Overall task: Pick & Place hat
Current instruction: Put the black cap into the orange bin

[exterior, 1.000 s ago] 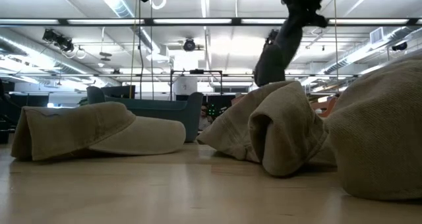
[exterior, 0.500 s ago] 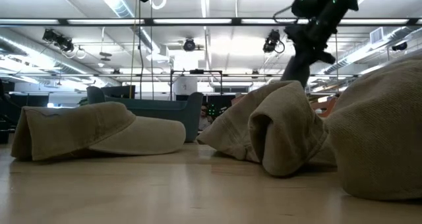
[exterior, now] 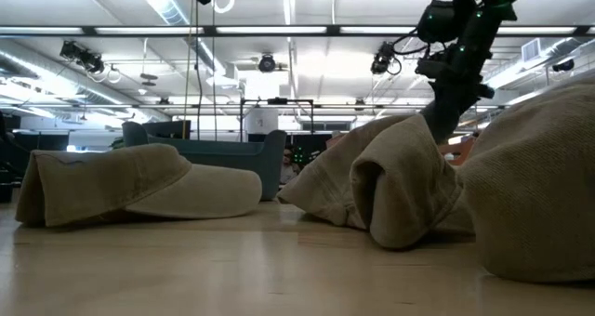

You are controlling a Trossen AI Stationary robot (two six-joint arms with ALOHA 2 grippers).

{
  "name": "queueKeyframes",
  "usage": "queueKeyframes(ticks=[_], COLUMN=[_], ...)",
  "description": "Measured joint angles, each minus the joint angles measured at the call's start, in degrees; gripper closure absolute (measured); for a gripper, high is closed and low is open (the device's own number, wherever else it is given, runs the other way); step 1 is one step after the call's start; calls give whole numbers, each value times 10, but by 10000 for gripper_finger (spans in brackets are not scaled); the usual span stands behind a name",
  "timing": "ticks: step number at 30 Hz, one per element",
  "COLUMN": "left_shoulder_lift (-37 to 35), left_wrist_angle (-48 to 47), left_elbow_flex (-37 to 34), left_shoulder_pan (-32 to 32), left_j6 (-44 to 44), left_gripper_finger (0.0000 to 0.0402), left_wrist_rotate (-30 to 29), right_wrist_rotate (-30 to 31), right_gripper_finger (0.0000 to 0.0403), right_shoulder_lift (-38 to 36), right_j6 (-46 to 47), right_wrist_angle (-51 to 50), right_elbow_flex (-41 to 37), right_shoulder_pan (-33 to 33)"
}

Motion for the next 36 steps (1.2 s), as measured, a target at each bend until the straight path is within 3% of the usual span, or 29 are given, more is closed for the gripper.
queueKeyframes(ticks=[5, 11, 19, 28, 36], left_shoulder_lift=[0, 0, 0, 0, 0], left_wrist_angle=[2, 3, 3, 3, 3], left_elbow_flex=[0, 0, 0, 0, 0], left_shoulder_pan=[0, 0, 0, 0, 0], left_j6=[0, 0, 0, 3, 3], left_gripper_finger=[236, 236, 236, 236, 236], left_wrist_rotate=[0, 0, 0, 0, 0], right_wrist_rotate=[1, 1, 20, 32, 18], right_gripper_finger=[221, 218, 237, 281, 380], right_shoulder_lift=[-18, -45, -54, -39, 29], right_j6=[-30, -39, -36, -67, -11], right_wrist_angle=[-67, -119, -83, -35, -28], right_elbow_flex=[34, 86, 116, 116, 96], right_shoulder_pan=[0, 0, 1, 7, 15])
